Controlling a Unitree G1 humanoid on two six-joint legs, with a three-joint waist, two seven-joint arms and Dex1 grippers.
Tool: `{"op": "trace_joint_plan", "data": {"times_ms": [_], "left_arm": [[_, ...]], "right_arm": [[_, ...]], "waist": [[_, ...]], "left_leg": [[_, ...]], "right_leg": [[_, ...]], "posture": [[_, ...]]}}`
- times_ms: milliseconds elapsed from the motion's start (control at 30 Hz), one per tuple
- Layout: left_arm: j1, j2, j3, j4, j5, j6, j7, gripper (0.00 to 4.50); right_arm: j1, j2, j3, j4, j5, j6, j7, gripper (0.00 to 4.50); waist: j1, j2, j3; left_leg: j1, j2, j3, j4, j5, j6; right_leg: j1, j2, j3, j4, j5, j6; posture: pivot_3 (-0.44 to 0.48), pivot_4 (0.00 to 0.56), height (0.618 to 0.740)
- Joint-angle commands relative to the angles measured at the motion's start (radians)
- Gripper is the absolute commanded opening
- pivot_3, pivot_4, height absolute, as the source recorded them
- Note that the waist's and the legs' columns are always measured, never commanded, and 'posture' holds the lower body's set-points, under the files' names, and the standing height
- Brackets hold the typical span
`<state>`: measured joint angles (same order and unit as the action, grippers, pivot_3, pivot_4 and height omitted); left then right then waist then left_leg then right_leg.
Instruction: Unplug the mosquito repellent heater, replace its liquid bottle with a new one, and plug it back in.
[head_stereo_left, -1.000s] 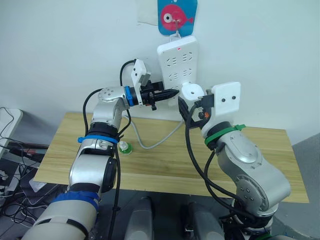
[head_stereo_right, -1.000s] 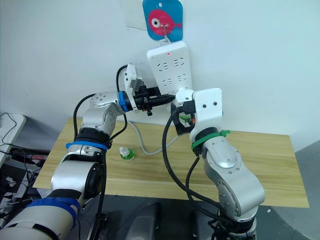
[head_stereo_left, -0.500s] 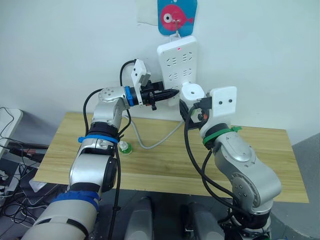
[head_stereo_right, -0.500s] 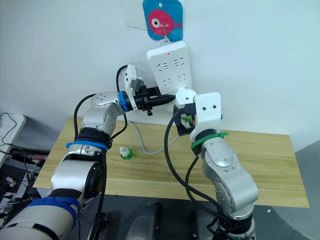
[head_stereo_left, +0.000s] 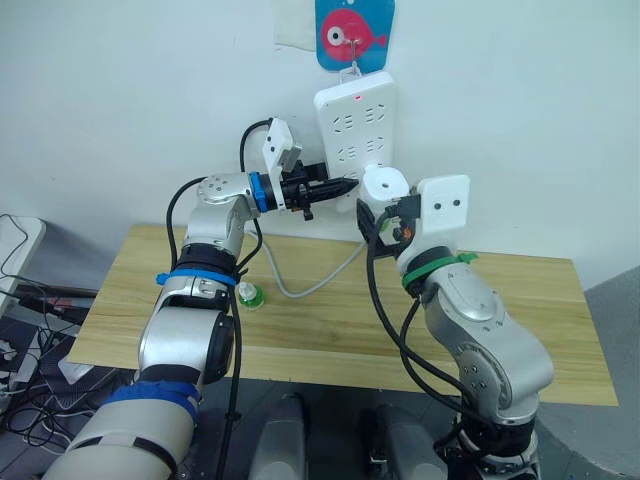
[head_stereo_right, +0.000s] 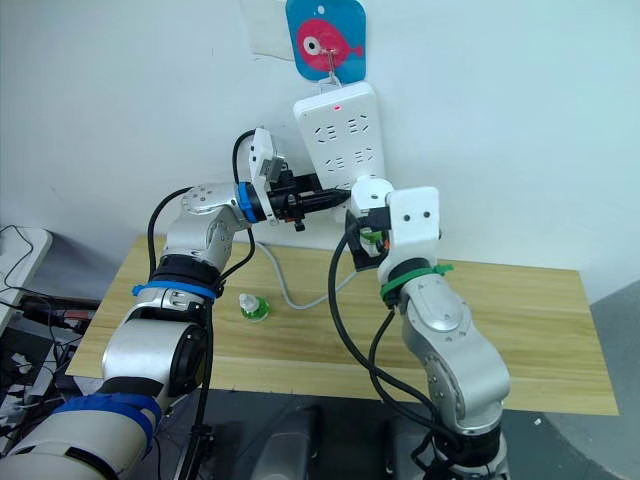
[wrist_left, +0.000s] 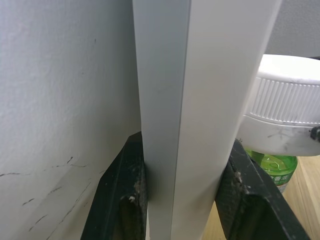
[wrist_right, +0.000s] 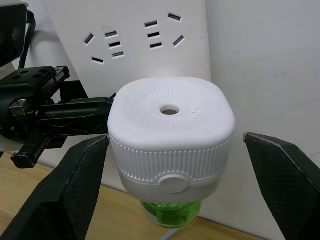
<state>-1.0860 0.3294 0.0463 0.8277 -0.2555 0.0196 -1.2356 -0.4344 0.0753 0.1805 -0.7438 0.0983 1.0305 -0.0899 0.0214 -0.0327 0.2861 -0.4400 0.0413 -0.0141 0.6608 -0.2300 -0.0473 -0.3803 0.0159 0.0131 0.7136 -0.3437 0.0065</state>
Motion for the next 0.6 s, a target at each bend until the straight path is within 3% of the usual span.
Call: {"op": "trace_joint_plan", "data": {"times_ms": [33,167,267,333,600], "left_arm": [[-0.032,0.005,0.001,-0.004,0.005,0.010,0.022,1.32],[-0.036,0.004,0.000,0.000,0.007,0.009,0.024,1.32],[-0.035,0.005,0.000,0.004,0.008,0.007,0.023,1.32],[-0.033,0.006,-0.001,0.006,0.010,0.004,0.021,1.32],[-0.028,0.008,-0.004,-0.004,0.010,0.003,0.016,1.32]], "right_arm": [[0.006,0.015,0.000,-0.016,0.000,-0.035,0.000,4.50],[0.003,0.010,-0.001,-0.006,-0.005,-0.047,0.004,4.33],[0.000,0.005,0.001,-0.003,-0.003,-0.059,0.012,3.70],[-0.003,0.006,-0.001,0.002,0.001,-0.069,0.017,2.97],[-0.004,0.006,0.008,-0.001,0.003,-0.080,0.028,2.93]], "waist": [[0.000,0.000,0.000],[0.000,0.000,0.004],[0.000,0.000,0.005],[0.000,0.000,0.006],[0.000,0.002,0.009]], "left_leg": [[0.000,0.000,0.000,0.000,0.000,0.000],[0.000,0.000,0.000,0.000,0.000,0.000],[0.000,0.000,-0.001,0.000,0.000,0.000],[0.000,0.000,-0.001,0.000,0.000,0.000],[0.000,0.000,-0.001,0.000,0.001,0.001]], "right_leg": [[0.000,0.000,0.000,0.000,0.000,0.000],[0.000,0.000,0.000,0.000,0.000,0.000],[0.000,0.000,0.000,0.000,0.000,0.000],[0.000,0.000,0.000,0.000,0.000,0.000],[0.000,0.000,0.000,0.000,0.000,0.000]], "posture": [[0.078,0.317,0.740],[0.081,0.318,0.740],[0.080,0.324,0.740],[0.080,0.324,0.740],[0.086,0.312,0.740]]}}
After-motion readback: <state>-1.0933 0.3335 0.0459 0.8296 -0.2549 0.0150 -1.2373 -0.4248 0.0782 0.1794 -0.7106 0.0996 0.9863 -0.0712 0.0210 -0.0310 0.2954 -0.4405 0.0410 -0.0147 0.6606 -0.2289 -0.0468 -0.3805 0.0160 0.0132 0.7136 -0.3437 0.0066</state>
